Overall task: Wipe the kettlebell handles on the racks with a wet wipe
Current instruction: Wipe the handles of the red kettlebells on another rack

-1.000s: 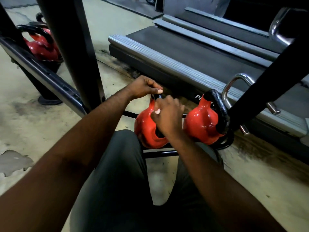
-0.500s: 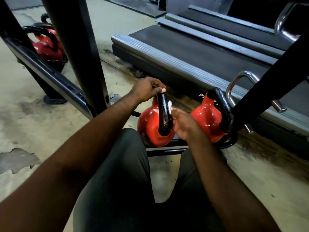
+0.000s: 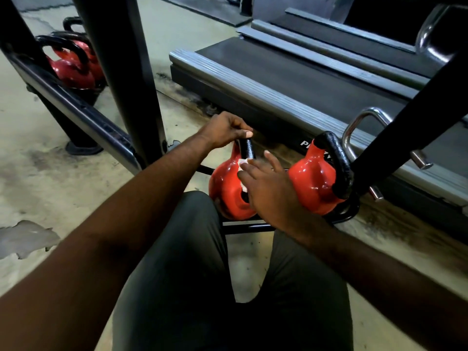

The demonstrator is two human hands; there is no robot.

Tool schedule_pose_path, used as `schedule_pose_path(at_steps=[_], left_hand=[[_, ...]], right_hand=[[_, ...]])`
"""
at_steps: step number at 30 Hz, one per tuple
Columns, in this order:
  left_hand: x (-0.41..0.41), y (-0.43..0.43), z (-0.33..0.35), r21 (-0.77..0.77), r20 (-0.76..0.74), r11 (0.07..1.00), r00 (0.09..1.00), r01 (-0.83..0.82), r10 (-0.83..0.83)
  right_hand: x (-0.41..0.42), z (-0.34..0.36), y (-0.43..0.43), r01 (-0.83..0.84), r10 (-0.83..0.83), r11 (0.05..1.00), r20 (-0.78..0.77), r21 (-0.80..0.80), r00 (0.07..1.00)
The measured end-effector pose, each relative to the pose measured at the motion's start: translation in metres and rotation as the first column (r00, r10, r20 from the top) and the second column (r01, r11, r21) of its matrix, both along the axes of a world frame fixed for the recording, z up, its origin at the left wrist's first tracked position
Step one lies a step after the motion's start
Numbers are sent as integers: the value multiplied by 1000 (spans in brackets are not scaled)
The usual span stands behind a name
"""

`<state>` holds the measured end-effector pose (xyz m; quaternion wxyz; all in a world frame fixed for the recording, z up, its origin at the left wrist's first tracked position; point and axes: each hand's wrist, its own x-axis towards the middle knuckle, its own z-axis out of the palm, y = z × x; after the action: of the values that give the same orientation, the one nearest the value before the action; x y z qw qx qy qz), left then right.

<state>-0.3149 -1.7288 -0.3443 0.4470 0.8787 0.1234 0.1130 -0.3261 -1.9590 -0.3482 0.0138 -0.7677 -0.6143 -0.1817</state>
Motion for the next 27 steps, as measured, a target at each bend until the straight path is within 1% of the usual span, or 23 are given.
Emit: schedule_pose_path(at_steps=[1, 3, 5, 7, 8, 9, 11, 14, 17, 19, 21, 23, 25, 27], left_hand=[[1, -1, 0, 6, 0, 1000, 1000, 0, 0], [-2, 2, 0, 5, -17, 1000, 1000, -6, 6], [-6, 6, -1, -18, -27, 1000, 1000, -15, 14], [-5, 5, -3, -33, -25, 999, 1000, -13, 13], [-4, 2, -4, -30, -26, 999, 1000, -16, 16], [-2, -1, -3, -19, -26, 1000, 1000, -16, 16], [0, -2, -1, -5, -6, 1000, 1000, -13, 13], [-5, 6, -4, -47, 28, 999, 999, -24, 25], [-8, 7, -8, -82, 51, 996, 998, -29, 34], [-5, 2, -7, -103, 60, 994, 998, -31, 38], [-5, -2, -5, -132, 72, 990, 996, -39, 49], [-6, -4, -6, -137, 71, 989, 996, -48, 59], [-6, -5, -8, -137, 61, 989, 996, -56, 65], [-7, -4, -9, -120, 54, 991, 996, -65, 72]], right_hand=[[-2, 9, 7, 8, 9, 990, 118, -142, 993], [-15, 22, 27, 63, 50, 919, 273, -390, 961], [-29, 25, 46, 102, 100, 825, 321, -556, 942], [-36, 24, 52, 146, 116, 761, 354, -632, 928], [-36, 25, 50, 164, 121, 749, 375, -642, 919], [-35, 27, 44, 164, 120, 756, 381, -634, 917], [-32, 27, 27, 129, 103, 804, 349, -581, 931], [-26, 13, 5, -31, 167, 906, 290, -421, 942], [-5, -14, -21, -198, 235, 967, 259, -161, 937], [6, -26, -35, -219, 198, 974, 239, 61, 950], [8, -36, -42, -163, 122, 955, 173, 248, 977], [5, -48, -45, -73, 52, 923, 67, 378, 996], [0, -60, -47, 79, -44, 883, -86, 463, 995], [-9, -70, -46, 261, -114, 821, -303, 507, 946]])
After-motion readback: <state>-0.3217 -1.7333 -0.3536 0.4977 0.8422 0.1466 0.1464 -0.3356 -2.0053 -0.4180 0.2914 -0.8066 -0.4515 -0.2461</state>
